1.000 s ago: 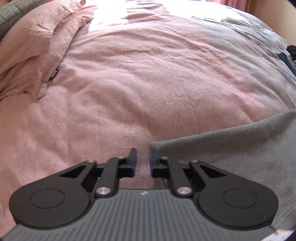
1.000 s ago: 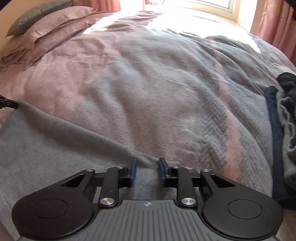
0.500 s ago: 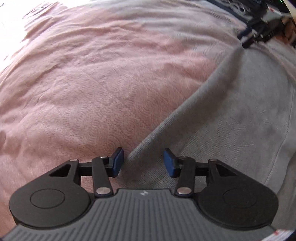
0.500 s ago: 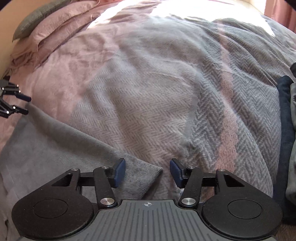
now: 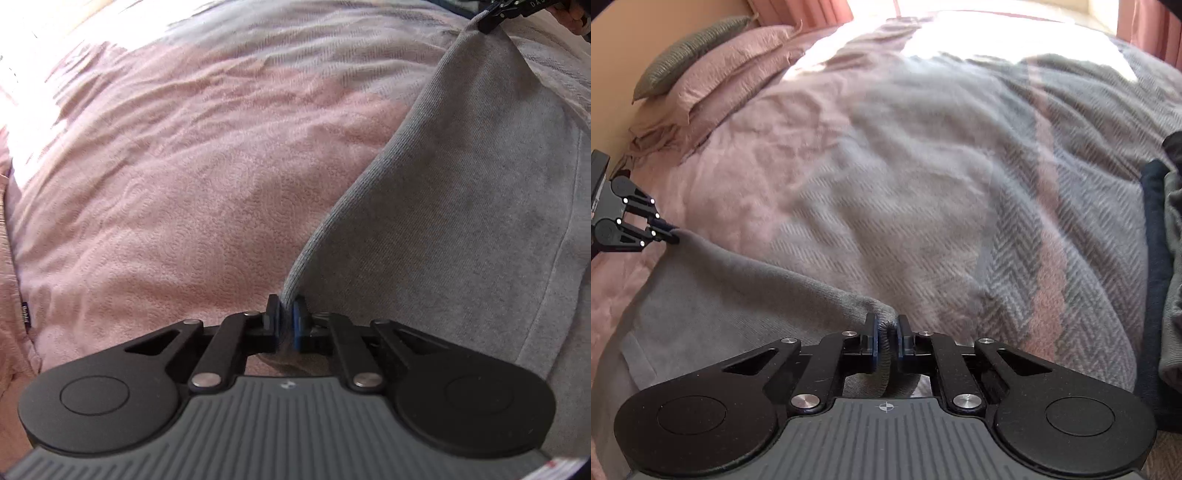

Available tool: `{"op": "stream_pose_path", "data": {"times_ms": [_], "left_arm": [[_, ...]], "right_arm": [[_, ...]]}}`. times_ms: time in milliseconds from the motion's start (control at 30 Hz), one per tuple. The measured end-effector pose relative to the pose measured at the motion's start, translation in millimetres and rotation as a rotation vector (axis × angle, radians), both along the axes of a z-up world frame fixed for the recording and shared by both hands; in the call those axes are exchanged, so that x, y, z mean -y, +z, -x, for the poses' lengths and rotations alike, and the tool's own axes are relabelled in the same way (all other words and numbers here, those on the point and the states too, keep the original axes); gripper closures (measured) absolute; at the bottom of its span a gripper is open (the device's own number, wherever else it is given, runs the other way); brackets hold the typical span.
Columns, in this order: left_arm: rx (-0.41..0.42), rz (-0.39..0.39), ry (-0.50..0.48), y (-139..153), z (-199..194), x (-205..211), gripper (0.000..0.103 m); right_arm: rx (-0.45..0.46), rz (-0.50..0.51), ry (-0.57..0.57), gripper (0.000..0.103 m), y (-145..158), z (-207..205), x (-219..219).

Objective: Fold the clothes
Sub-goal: 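Grasp the folded skirt edge with both grippers and lift it, then lay the lifted edge over the skirt and open both grippers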

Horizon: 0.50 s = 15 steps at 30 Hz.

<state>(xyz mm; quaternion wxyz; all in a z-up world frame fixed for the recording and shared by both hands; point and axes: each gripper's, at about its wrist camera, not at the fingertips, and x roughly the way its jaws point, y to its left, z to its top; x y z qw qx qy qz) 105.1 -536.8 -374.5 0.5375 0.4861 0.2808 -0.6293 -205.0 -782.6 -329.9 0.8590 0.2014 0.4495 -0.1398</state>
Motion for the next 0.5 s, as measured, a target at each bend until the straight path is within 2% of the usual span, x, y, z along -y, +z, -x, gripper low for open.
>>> {"op": "stream_pose_path", "data": {"times_ms": [100, 200, 300, 400, 500], "left_arm": [[-0.008, 0.111, 0.089, 37.4, 11.3, -34.4, 0.099], [-0.03, 0.21, 0.165, 78.4, 37.3, -85.8, 0.099], [-0.068, 0.27, 0.233, 110.0, 73.1, -145.7, 0.099], [-0.105, 0.277, 0.302, 119.1, 107.0, -204.2, 0.098], [-0.108, 0.232, 0.371, 102.0, 150.0, -262.3, 0.096]], "right_arm": [[0.083, 0.093, -0.02, 0.099, 37.3, 17.3, -37.0], [0.136, 0.184, -0.022, 0.099, 73.4, 41.6, -85.6], [0.16, 0.273, -0.009, 0.099, 104.1, 72.5, -142.3], [0.15, 0.317, 0.002, 0.1, 117.5, 110.0, -199.0], [0.109, 0.3, 0.013, 0.099, 111.9, 152.5, -247.3]]}}
